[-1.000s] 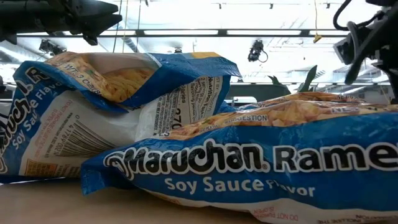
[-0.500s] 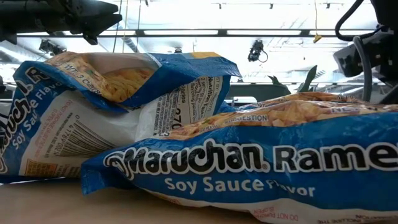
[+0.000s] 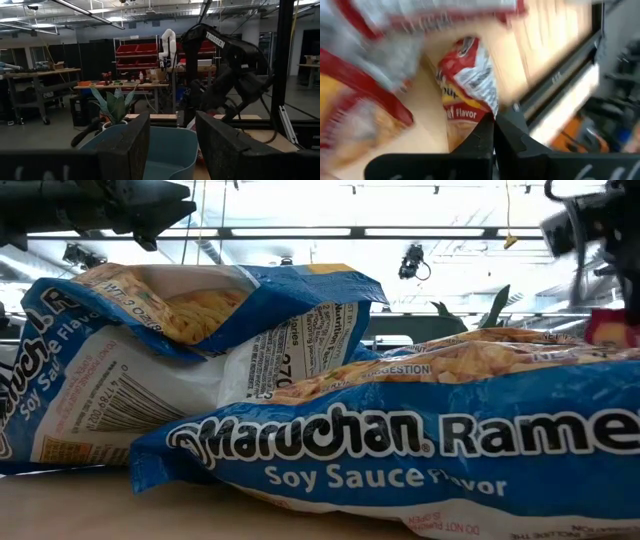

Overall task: Sort Maruchan noodles
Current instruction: Put the red noodle pack into the green bin

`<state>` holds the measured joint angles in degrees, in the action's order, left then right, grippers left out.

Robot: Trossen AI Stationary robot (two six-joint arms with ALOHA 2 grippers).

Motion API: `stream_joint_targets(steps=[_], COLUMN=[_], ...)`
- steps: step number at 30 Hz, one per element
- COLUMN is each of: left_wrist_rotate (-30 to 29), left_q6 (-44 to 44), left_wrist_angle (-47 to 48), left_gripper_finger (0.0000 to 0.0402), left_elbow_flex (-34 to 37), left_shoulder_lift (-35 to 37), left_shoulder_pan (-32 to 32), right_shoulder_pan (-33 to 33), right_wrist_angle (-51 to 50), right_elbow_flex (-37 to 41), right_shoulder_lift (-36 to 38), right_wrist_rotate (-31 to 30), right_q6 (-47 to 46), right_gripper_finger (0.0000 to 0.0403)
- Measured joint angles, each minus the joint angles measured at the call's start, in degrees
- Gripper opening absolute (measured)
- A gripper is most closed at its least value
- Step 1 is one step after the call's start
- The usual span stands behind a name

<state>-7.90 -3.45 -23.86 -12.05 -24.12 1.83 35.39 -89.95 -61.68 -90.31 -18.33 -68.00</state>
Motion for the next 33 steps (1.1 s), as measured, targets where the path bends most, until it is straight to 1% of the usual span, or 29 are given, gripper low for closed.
stream_joint_targets(steps=[4,8,13,19,27,31,33], left_wrist_rotate=[0.0,0.02,0.02,0.01,0.02,0.02,0.01], left_q6=[1.07,1.73,2.85,3.14,5.31,7.01,7.77], left_wrist_angle=[0.07,0.17,0.25,0.24,0.22,0.22,0.22], left_gripper_finger=[0.0167,0.0167,0.0167,0.0167,0.0167,0.0167,0.0167], left_elbow_flex=[0.0,0.0,0.0,0.0,0.0,0.0,0.0], left_shoulder_lift=[0.0,-0.24,-0.24,-0.24,-0.24,-0.24,-0.24], left_shoulder_pan=[0.0,0.0,-0.01,0.0,0.0,0.0,0.0], right_shoulder_pan=[-1.19,-3.18,-5.25,-7.11,-8.9,-9.87,-10.56], right_wrist_angle=[0.03,-0.11,-0.11,-0.16,-0.08,0.79,3.14], right_elbow_flex=[-2.33,-4.5,-7.34,-9.93,-15.45,-18.64,-19.84], right_shoulder_lift=[3.52,6.89,9.78,10.96,10.8,10.8,10.82], right_wrist_rotate=[-7.03,-11.13,-13.79,-16.54,-27.28,-33.45,-37.3], right_q6=[0.15,1.33,4.76,8.57,14.46,18.85,22.58], right_gripper_finger=[0.0005,0.0005,0.0005,0.0005,0.0005,0.0007,0.0008])
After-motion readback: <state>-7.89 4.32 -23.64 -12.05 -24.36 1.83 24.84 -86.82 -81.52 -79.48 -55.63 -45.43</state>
